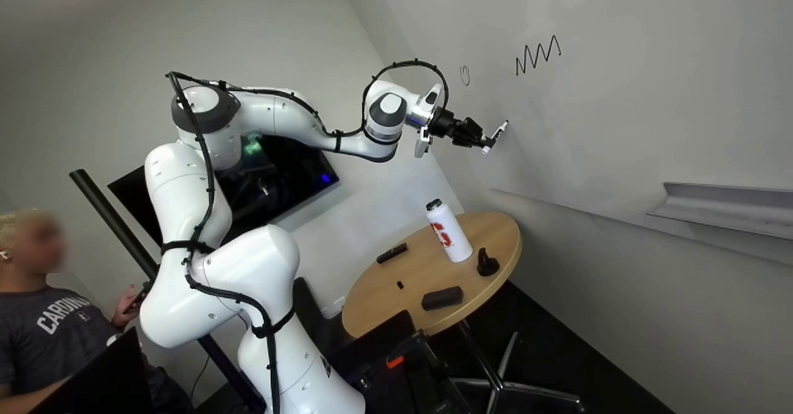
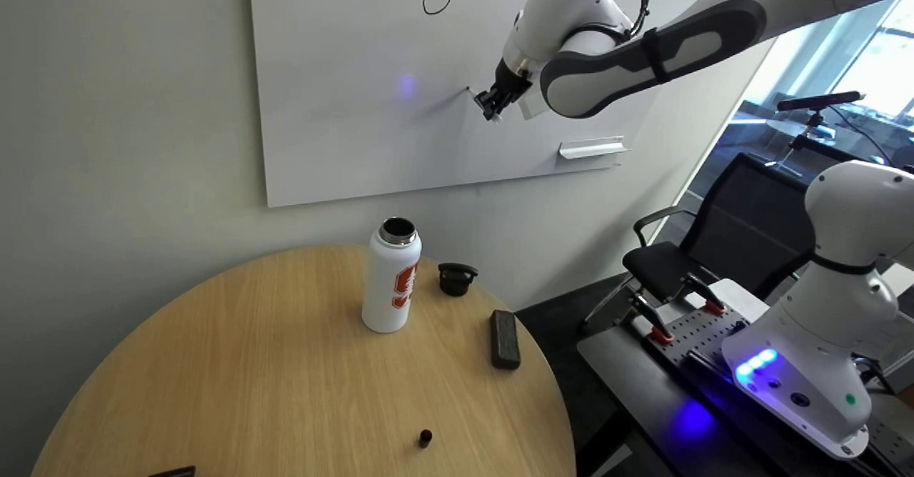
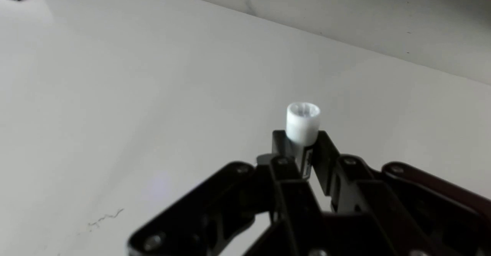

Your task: Use the marker to write on the board

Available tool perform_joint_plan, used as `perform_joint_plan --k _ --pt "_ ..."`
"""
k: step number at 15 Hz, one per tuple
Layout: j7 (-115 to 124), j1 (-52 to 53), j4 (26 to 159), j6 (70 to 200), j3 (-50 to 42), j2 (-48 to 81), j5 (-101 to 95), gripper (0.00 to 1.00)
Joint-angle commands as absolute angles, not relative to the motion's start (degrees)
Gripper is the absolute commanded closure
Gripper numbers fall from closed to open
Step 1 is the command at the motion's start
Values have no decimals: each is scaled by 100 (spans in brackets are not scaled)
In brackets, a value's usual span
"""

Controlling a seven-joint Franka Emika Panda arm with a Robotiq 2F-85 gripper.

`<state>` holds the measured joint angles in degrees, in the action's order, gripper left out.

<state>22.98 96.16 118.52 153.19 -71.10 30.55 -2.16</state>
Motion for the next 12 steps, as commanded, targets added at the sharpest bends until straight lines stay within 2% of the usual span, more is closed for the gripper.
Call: perform_joint_plan --k 1,7,12 --pt "2622 9596 11818 15213 -7251 2717 -584 95" --pt "2873 9652 11878 15199 -7446 2512 -748 95" --pt "2800 9378 11869 15070 -7175 2446 -689 95"
